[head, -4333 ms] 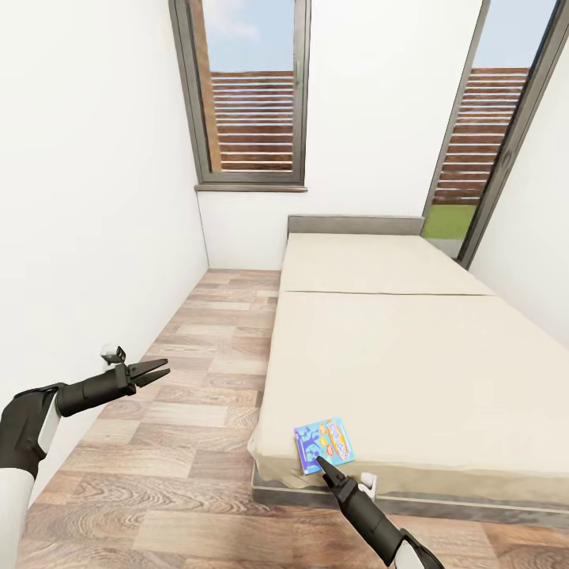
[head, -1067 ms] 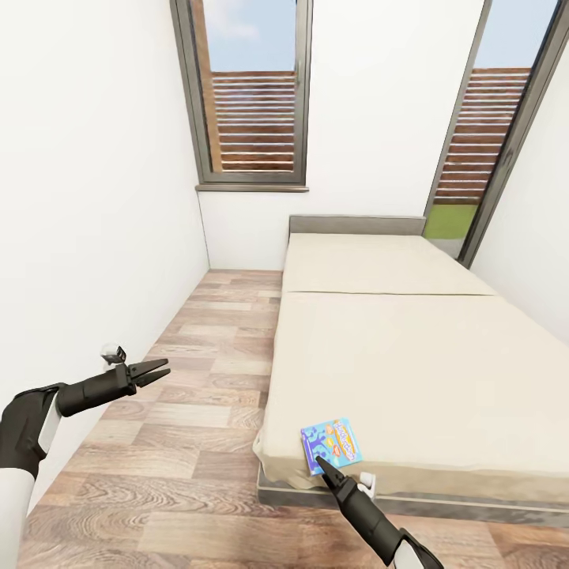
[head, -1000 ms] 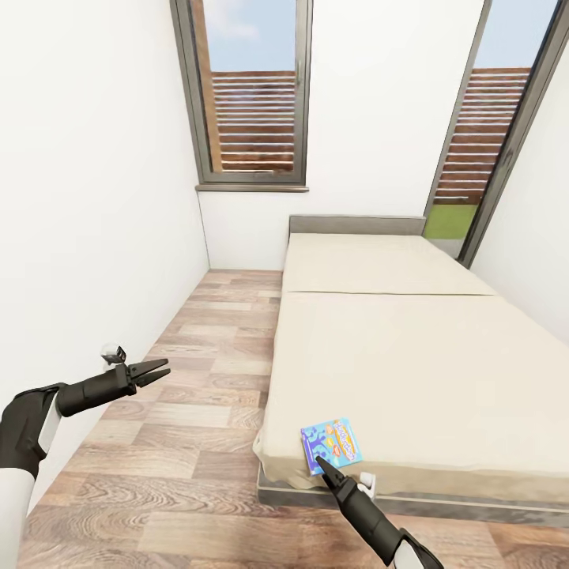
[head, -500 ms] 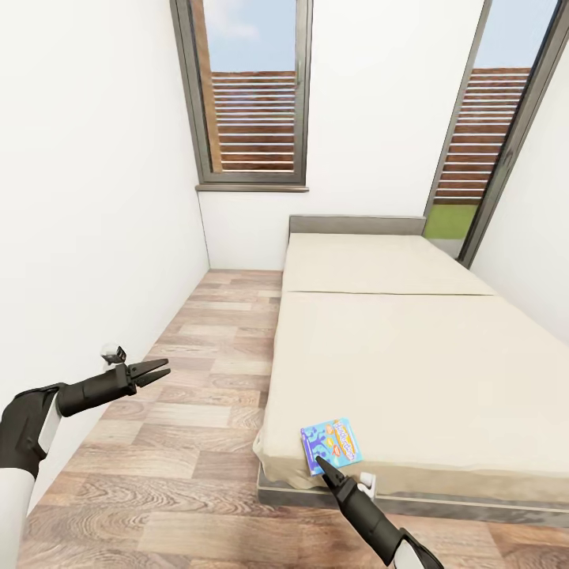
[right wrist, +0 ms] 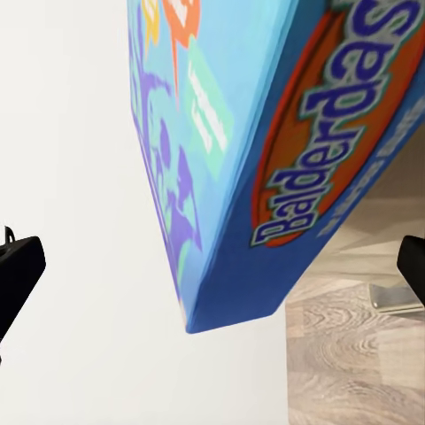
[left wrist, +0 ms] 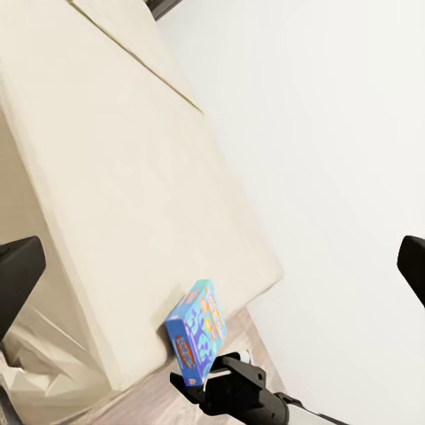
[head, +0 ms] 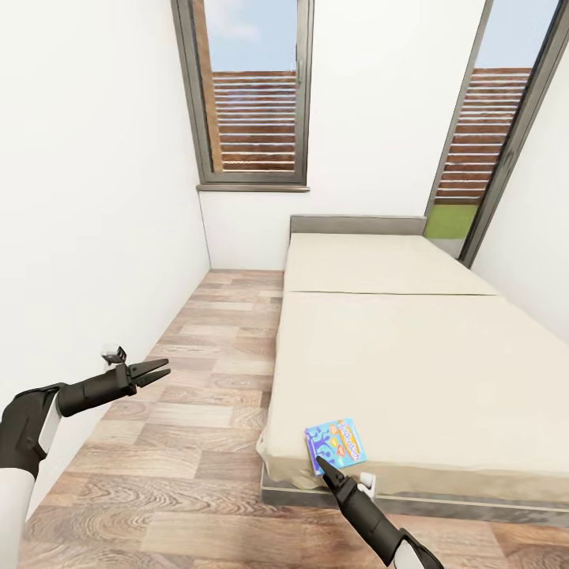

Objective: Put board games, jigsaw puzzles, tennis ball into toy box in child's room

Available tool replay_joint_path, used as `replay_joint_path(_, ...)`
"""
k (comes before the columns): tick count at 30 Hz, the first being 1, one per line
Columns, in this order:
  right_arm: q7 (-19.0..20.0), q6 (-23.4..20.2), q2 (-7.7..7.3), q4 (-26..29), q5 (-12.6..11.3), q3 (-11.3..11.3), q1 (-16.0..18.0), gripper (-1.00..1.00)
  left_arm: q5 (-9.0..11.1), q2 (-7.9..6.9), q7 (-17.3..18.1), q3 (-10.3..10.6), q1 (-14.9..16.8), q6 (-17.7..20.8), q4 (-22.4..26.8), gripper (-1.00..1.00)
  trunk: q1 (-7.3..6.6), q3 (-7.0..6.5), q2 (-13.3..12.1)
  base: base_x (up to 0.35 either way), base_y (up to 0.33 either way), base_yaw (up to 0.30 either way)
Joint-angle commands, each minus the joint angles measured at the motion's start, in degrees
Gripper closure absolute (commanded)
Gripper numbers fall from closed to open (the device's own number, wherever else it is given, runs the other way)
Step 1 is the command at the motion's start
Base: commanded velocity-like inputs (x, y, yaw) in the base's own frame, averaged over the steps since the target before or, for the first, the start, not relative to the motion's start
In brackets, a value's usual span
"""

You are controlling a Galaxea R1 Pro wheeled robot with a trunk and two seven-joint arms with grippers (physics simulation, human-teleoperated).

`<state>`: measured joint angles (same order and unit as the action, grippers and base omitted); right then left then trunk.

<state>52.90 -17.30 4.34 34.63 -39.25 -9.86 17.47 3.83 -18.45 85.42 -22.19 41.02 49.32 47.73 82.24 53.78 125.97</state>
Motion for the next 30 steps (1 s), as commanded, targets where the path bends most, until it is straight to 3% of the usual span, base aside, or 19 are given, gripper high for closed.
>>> replay_joint_path(1, 0.18, -0.54, 0.06, 0.0, -0.19, -0.25, 0.03, -1.0, 0.02, -0.01, 0.19, -0.02, 0.03, 0.6, -0.01, -1.0, -0.01, 0.05, 0.02, 0.0, 0.019, 0.0)
replay_joint_path(30, 0.1, -0.55, 0.07, 0.0, -0.14, -0.16, 0.05, -1.0, 0.04, -0.01, 0.34, -0.05, 0.03, 0.6, -0.01, -1.0, -0.01, 0.05, 0.02, 0.008, 0.002, 0.0)
